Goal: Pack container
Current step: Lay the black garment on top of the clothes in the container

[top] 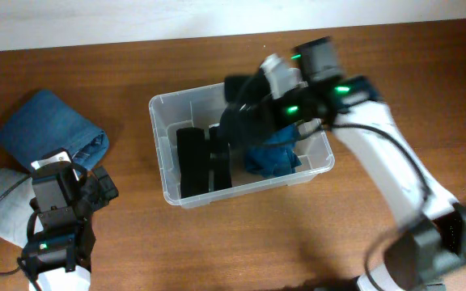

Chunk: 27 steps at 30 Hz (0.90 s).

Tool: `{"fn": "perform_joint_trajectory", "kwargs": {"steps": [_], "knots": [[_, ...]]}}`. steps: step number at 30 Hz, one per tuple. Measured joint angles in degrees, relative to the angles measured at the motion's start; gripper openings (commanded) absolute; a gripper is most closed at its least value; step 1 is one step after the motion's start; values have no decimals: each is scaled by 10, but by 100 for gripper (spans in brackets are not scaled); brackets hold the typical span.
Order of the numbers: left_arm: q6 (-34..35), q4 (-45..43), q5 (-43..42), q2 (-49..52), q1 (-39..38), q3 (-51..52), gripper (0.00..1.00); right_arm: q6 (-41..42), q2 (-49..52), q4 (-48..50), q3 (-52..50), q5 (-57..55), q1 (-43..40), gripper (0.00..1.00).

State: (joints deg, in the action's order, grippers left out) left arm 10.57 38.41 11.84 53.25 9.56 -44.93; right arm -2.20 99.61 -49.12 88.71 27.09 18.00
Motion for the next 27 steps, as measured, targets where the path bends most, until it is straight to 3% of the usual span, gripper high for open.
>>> {"fn": "perform_joint_trajectory", "kwargs": {"steps": [2,3,4,6,8,10,19,22,23,24,27], "knots": [[0,0,0,0,0,0,99,-7,43,3,0,-7,19,7],[0,0,0,0,0,0,99,-12,63,5,0,-9,26,18],[0,0,0,0,0,0,99,-19,82,7,0,-12,31,40],[0,0,0,0,0,0,99,-28,113,13,0,-25,38,73],[0,0,0,0,0,0,100,-31,130,13,-1,-47,38,91],[0,0,0,0,0,0,99,-37,131,-2,0,-71,38,99],[0,1,0,0,0,0,99,-56,66,-85,112,-130,42,98],[0,1,0,0,0,0,99,-64,32,-83,131,-134,51,53],[0,1,0,0,0,0,99,-64,26,-83,131,-134,54,43],[0,1,0,0,0,0,99,-64,25,-84,131,-134,58,36],[0,1,0,0,0,0,99,-66,43,-81,118,-134,71,33]]}}
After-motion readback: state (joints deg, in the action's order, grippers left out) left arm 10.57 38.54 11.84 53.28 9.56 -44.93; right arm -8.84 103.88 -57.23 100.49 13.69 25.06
